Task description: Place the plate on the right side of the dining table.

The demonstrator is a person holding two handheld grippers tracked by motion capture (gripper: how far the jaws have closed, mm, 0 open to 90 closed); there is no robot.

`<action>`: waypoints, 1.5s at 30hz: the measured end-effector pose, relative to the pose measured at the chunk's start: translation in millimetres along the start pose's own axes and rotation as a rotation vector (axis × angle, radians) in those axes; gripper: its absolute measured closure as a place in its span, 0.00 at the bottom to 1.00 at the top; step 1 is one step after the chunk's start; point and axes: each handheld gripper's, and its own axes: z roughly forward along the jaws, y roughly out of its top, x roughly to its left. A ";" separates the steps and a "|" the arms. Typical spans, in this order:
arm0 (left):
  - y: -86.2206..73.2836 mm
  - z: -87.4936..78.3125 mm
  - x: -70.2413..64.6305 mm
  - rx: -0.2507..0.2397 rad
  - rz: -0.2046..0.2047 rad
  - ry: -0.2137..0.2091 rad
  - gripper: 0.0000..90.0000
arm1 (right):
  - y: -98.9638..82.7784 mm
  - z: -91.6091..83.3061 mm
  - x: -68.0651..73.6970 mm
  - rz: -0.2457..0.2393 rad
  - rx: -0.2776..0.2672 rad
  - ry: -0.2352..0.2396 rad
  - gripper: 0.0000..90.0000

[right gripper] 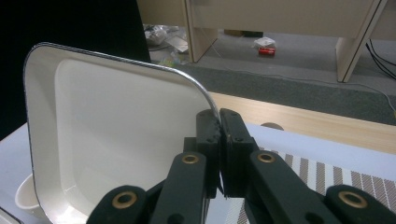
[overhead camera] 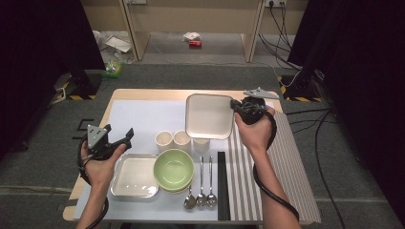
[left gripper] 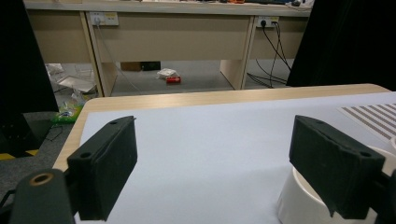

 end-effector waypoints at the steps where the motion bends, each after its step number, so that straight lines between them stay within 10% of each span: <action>1: -0.6 -0.1 0.2 0.001 0.001 0.000 0.16 | -0.4 -0.4 -0.8 0.002 0.001 -0.002 0.98; 45: -13.5 0.9 6.2 0.008 -0.019 0.023 0.16 | -15.3 -30.2 -49.6 0.044 0.031 -0.095 0.98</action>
